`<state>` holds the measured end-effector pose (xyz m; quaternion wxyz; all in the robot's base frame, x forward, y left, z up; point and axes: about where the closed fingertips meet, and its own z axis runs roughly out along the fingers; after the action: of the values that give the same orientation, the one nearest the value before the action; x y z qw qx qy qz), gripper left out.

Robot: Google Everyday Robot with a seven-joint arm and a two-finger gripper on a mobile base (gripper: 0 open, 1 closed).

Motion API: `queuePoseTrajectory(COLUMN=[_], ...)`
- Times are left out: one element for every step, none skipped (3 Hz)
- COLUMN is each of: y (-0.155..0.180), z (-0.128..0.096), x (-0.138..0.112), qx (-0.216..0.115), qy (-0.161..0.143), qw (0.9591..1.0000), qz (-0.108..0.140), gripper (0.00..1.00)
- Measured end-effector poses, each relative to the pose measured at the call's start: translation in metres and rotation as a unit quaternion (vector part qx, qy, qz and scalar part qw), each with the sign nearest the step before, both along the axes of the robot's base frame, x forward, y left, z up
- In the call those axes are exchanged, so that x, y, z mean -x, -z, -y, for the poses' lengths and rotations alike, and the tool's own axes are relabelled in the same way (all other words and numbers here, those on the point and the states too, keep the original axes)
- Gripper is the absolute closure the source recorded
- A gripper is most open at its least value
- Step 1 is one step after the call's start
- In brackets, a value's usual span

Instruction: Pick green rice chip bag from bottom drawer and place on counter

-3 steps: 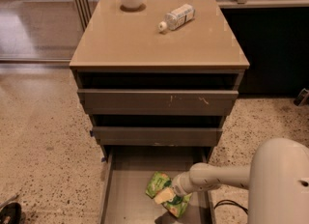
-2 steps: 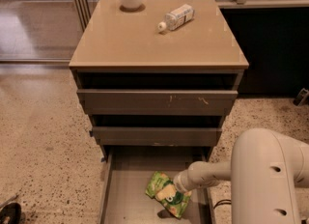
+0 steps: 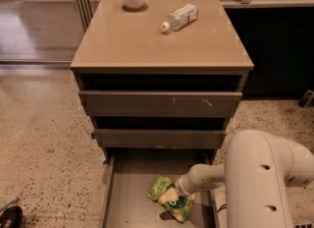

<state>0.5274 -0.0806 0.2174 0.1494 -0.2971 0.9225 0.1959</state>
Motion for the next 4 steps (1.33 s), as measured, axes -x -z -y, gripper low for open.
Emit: queuePoseTrajectory(y=[0.024, 0.042, 0.054, 0.057], z=[0.003, 0.004, 0.002, -0.011], x=[-0.003, 0.001, 0.007, 0.01], qx=[0.006, 0.002, -0.032, -0.059], qy=[0.007, 0.01, 0.012, 0.0], qw=[0.9998, 0.9992, 0.9982, 0.997], qz=[-0.019, -0.038, -0.05, -0.051], gripper=[0.0, 0.0, 0.0, 0.0])
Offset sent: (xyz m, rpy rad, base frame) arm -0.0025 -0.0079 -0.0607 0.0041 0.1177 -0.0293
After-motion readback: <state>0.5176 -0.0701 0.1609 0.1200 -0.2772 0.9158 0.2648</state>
